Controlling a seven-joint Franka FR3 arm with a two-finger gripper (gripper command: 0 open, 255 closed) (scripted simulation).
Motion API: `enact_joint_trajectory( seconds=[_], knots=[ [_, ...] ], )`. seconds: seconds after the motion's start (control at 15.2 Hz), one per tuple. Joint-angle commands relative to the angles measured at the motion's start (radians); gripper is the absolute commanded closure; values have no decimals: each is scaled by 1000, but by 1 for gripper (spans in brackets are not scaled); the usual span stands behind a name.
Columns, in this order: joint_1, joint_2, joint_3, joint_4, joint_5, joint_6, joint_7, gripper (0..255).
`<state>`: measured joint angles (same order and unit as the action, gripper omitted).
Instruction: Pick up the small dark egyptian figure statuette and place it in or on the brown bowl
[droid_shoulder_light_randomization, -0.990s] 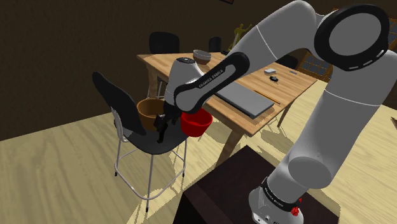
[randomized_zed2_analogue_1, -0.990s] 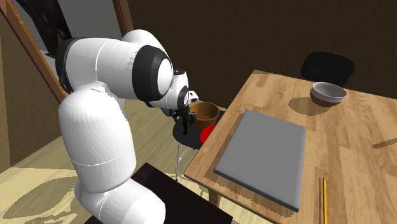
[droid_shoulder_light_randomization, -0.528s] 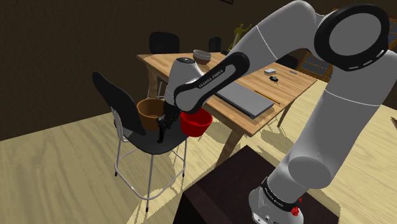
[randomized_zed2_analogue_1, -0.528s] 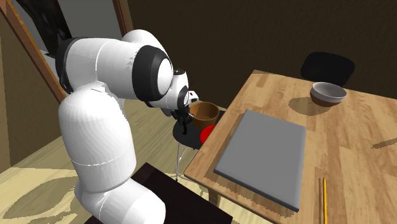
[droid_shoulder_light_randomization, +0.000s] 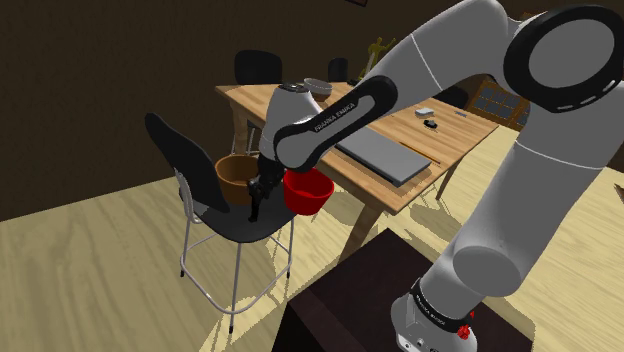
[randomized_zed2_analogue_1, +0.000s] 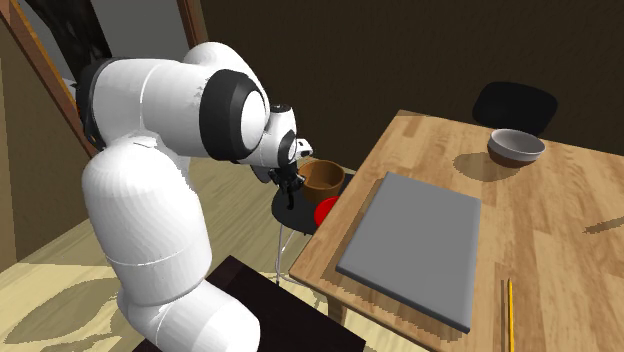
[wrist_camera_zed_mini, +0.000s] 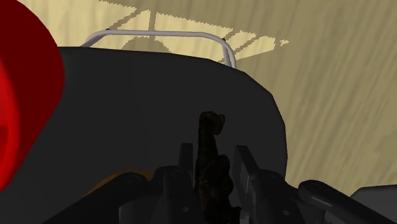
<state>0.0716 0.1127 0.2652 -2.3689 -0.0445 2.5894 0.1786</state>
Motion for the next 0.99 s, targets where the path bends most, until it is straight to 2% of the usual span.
enact_joint_trajectory(
  seconds=[0.0, 0.92],
  knots=[
    [-1, -23, 3, 5, 12, -27, -6, 255],
    [-3, -157, 6, 66, 69, -217, -47, 255]
  ],
)
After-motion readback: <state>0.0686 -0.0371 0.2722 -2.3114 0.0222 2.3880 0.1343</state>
